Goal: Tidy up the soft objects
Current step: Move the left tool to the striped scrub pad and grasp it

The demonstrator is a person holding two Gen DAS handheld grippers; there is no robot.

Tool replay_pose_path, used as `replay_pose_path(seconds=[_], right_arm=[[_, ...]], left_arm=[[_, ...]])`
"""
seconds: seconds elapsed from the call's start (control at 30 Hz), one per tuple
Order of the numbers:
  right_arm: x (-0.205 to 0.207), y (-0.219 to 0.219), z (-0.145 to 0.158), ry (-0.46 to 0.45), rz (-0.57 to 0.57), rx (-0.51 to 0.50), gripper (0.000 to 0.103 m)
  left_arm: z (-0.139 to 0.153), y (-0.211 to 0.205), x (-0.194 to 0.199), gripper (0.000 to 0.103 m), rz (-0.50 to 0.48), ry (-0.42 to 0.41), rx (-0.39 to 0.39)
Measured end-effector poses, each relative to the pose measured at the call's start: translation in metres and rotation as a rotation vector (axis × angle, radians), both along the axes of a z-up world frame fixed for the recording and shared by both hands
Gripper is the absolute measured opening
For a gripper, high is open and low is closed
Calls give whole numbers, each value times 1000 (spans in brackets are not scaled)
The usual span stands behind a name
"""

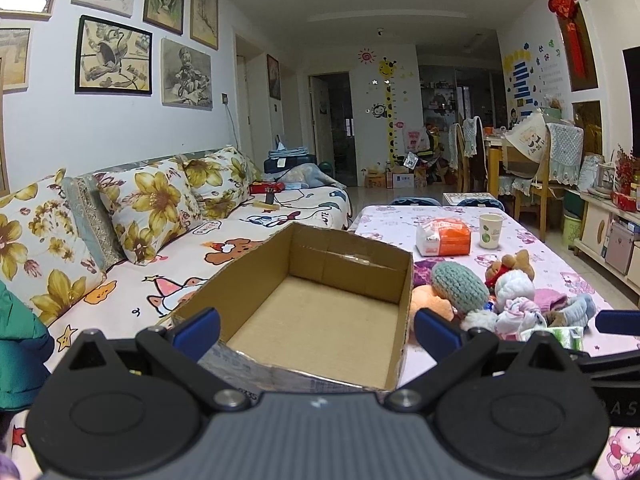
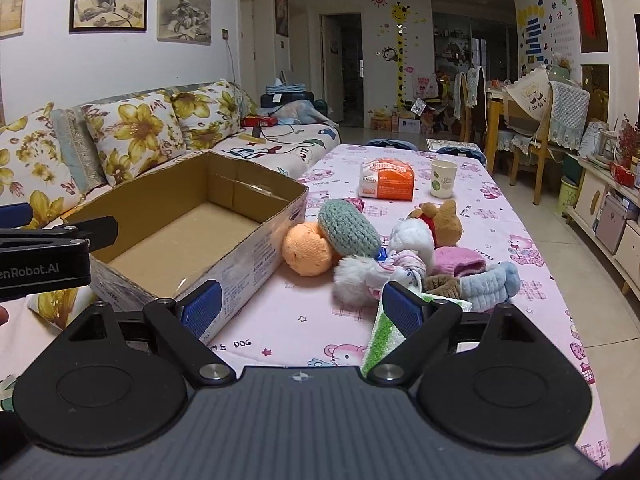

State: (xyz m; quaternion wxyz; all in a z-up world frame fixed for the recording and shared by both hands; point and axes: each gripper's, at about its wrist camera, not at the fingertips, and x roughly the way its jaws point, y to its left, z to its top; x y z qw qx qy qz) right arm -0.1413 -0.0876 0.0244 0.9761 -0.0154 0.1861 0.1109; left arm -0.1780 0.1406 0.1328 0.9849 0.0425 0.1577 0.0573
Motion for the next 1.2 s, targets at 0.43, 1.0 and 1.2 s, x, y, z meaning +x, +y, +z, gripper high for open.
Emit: replay_pose_path(seconds=[0.43,1.0,1.2], right_arm=[[3,-9,-3,40,-27,19,103],[-3,-37,-3,67,-140,52,103],[-5,-49,-4,86,-180,76,103]], left_arm=[[-11,-10,9,102,-35,28,-13],[-31,-58,23,102,-156,63,30],[-41,-79,30,102,-215,86,40]])
